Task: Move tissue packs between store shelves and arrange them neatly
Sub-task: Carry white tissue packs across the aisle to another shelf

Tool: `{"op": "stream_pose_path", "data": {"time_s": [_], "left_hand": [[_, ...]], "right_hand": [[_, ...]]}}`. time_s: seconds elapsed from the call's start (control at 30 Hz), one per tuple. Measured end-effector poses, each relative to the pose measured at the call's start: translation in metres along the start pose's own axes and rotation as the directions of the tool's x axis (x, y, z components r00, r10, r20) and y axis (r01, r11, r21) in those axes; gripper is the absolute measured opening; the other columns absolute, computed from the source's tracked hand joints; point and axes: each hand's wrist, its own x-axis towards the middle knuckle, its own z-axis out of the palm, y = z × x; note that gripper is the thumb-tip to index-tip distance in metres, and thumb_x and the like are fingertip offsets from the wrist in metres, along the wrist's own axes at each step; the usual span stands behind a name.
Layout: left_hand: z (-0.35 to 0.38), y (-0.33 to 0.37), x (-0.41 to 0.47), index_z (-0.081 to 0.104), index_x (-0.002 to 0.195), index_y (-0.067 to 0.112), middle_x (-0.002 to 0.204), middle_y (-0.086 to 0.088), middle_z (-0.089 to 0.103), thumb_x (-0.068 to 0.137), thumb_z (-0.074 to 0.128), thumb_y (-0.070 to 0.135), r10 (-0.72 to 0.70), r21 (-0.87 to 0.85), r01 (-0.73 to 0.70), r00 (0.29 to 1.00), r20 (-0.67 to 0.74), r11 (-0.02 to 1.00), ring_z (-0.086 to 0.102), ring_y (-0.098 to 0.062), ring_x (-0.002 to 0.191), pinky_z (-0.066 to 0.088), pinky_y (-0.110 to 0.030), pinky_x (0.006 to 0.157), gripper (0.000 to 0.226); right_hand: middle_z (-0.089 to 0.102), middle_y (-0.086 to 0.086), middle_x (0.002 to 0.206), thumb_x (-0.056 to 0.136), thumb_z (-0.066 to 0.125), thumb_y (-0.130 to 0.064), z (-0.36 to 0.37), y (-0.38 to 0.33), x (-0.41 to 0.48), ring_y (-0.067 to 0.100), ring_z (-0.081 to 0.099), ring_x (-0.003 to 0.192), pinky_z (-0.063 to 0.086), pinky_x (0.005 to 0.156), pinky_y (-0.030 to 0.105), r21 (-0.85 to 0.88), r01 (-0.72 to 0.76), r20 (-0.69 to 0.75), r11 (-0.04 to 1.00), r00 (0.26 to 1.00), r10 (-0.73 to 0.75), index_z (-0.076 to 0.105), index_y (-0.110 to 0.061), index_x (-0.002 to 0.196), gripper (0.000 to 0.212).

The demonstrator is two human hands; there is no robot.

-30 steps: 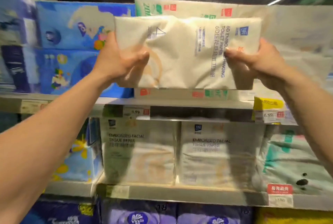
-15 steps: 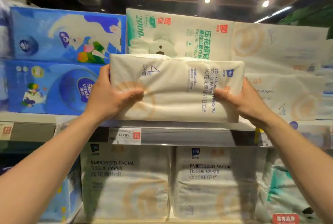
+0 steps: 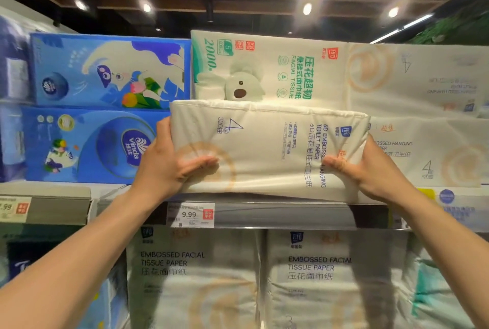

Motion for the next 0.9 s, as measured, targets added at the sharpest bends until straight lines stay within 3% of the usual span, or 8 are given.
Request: {"op": "stream_pose_path", "data": {"time_s": [0.17, 0.27, 0.37, 0.57, 0.73, 0.83, 0.9], "left_hand": [[0.001, -0.007, 0.004, 0.033, 0.126, 0.011, 0.098, -0.006, 0.06, 0.055, 0.088, 0.058, 0.038, 0.091, -0.042, 0.998, 0.049, 0.995, 0.06, -0.026, 0.081, 0.046, -0.036, 0.066, 0.102], [-0.001, -0.012, 0.007, 0.029, 0.112, 0.016, 0.088, -0.003, 0.059, 0.055, 0.089, 0.06, -0.033, 0.23, 0.005, 0.993, 0.116, 0.973, 0.062, -0.028, 0.077, 0.05, -0.042, 0.064, 0.094], [-0.012, -0.006, 0.017, 0.03, 0.115, 0.02, 0.099, -0.001, 0.059, 0.042, 0.077, 0.08, -0.129, 0.297, 0.059, 0.967, 0.221, 0.953, 0.06, -0.026, 0.088, 0.053, -0.047, 0.076, 0.105], [-0.016, -0.001, 0.004, 0.034, 0.113, 0.018, 0.103, -0.009, 0.063, 0.045, 0.069, 0.083, -0.154, 0.255, 0.093, 0.961, 0.229, 0.962, 0.061, -0.031, 0.093, 0.051, -0.046, 0.077, 0.1], [-0.042, 0.004, -0.01, 0.026, 0.147, 0.023, 0.136, -0.005, 0.058, 0.052, 0.066, 0.082, -0.16, 0.191, 0.118, 0.961, 0.226, 0.975, 0.057, -0.028, 0.121, 0.05, -0.046, 0.095, 0.119], [-0.055, 0.012, -0.024, 0.021, 0.151, 0.025, 0.144, -0.009, 0.052, 0.051, 0.061, 0.086, -0.131, 0.203, 0.086, 0.967, 0.217, 0.975, 0.054, -0.03, 0.126, 0.048, -0.046, 0.096, 0.124], [-0.06, 0.019, -0.036, 0.023, 0.151, 0.025, 0.148, -0.006, 0.048, 0.057, 0.063, 0.083, -0.094, 0.192, 0.052, 0.972, 0.215, 0.98, 0.052, -0.03, 0.129, 0.047, -0.045, 0.096, 0.117]], "right_hand": [[0.072, -0.006, 0.111, 0.053, 0.07, -0.09, 0.001, -0.01, 0.005, 0.018, 0.067, 0.103, 0.053, 0.092, 0.044, 0.025, 0.024, -0.061, 0.999, 0.998, -0.023, 0.056, -0.025, 0.121, 0.095], [0.07, -0.003, 0.112, 0.047, 0.067, -0.092, 0.008, -0.012, -0.002, 0.019, 0.065, 0.102, 0.052, 0.09, 0.042, -0.005, 0.016, -0.051, 1.0, 0.999, -0.016, 0.052, -0.021, 0.121, 0.103], [0.069, -0.002, 0.115, 0.046, 0.069, -0.092, 0.008, -0.005, 0.001, 0.022, 0.066, 0.103, 0.053, 0.093, 0.047, -0.038, -0.037, 0.005, 0.999, 0.999, 0.037, 0.047, -0.023, 0.124, 0.106], [0.066, -0.003, 0.124, 0.054, 0.077, -0.083, 0.002, -0.014, -0.003, 0.023, 0.064, 0.109, 0.053, 0.097, 0.05, -0.042, -0.122, 0.042, 0.992, 0.991, 0.124, 0.04, -0.025, 0.133, 0.105], [0.06, 0.004, 0.134, 0.063, 0.08, -0.066, -0.018, -0.048, -0.015, 0.024, 0.056, 0.117, 0.043, 0.09, 0.039, -0.053, -0.155, -0.016, 0.987, 0.988, 0.154, 0.034, -0.019, 0.14, 0.101], [0.049, 0.008, 0.149, 0.071, 0.081, -0.056, -0.025, -0.066, -0.033, 0.029, 0.049, 0.133, 0.04, 0.095, 0.038, -0.086, -0.12, -0.056, 0.989, 0.992, 0.116, 0.028, -0.017, 0.151, 0.103], [0.046, 0.008, 0.154, 0.07, 0.08, -0.06, -0.025, -0.072, -0.047, 0.028, 0.045, 0.138, 0.039, 0.103, 0.038, -0.12, -0.112, -0.058, 0.986, 0.993, 0.106, 0.027, -0.018, 0.154, 0.108]]}}
